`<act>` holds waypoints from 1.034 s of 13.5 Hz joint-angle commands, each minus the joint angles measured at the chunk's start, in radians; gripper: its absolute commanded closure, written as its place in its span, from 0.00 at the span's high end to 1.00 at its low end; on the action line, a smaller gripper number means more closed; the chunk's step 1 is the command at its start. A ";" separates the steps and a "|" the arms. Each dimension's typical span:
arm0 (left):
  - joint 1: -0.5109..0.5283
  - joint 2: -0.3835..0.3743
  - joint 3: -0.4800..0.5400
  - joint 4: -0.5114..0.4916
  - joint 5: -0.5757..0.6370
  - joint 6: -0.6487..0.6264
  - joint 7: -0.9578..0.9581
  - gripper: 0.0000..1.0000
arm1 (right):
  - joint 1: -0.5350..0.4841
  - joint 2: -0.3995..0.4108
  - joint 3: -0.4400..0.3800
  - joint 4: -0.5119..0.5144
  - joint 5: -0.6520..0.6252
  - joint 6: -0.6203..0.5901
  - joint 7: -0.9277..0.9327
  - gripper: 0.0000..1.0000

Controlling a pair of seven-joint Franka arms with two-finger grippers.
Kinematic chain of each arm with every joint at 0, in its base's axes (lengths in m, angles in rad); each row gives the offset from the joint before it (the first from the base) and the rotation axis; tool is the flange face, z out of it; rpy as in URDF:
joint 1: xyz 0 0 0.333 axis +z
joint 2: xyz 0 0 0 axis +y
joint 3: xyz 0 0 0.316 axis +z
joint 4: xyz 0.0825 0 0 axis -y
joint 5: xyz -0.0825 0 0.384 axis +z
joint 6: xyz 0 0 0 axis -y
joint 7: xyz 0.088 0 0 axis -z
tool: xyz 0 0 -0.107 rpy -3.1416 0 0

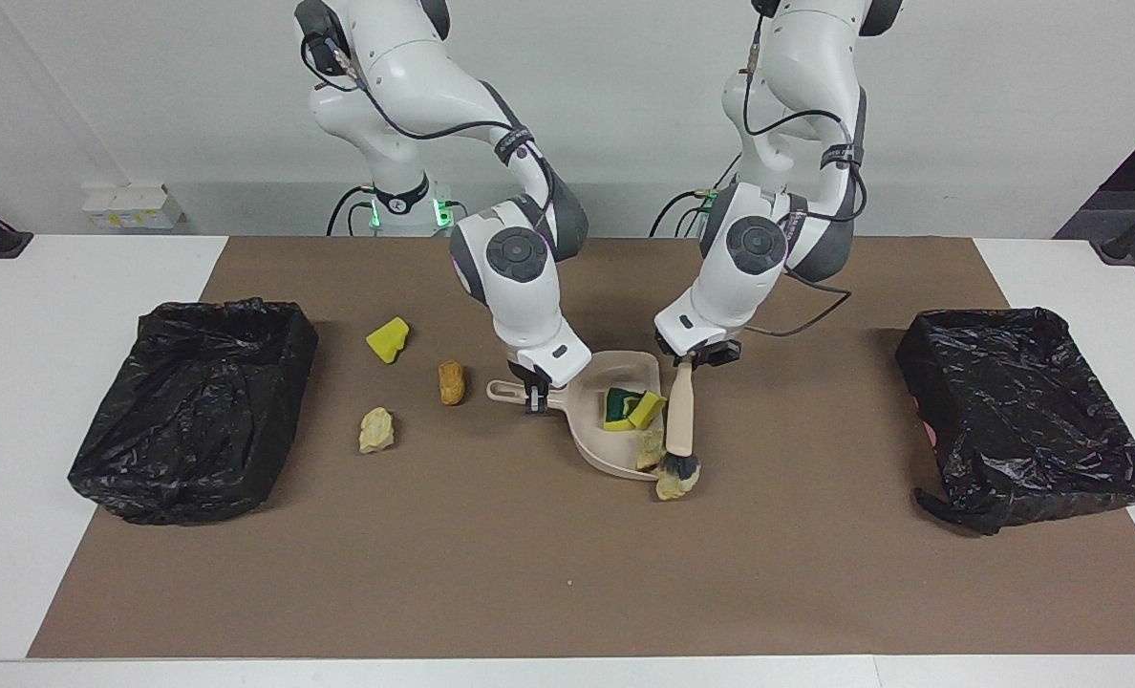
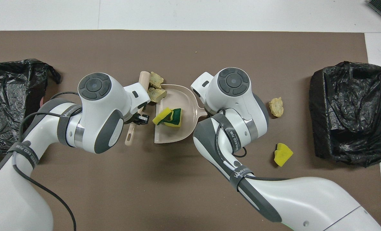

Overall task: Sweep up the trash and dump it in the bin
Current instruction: 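Sweep the bread chunks into the dustpan with the left gripper's brush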

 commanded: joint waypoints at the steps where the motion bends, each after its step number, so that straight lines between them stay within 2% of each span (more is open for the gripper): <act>1: -0.025 -0.081 -0.003 -0.024 -0.022 -0.114 0.014 0.00 | -0.001 -0.003 0.004 -0.010 0.023 0.018 -0.027 0.00; 4: -0.039 -0.127 -0.006 -0.013 -0.022 -0.197 0.026 0.00 | -0.001 -0.003 0.004 -0.010 0.023 0.018 -0.027 0.00; 9: -0.015 -0.125 0.008 0.004 -0.015 -0.174 0.085 0.00 | -0.001 -0.003 0.004 -0.010 0.023 0.018 -0.027 0.00; 12: 0.065 -0.114 0.011 0.028 0.046 -0.132 0.071 0.00 | 0.000 -0.003 0.004 -0.010 0.022 0.019 -0.027 0.00; 14: 0.133 -0.137 0.013 0.042 0.047 -0.132 0.069 0.00 | 0.000 -0.003 0.002 -0.010 0.019 0.021 -0.028 0.00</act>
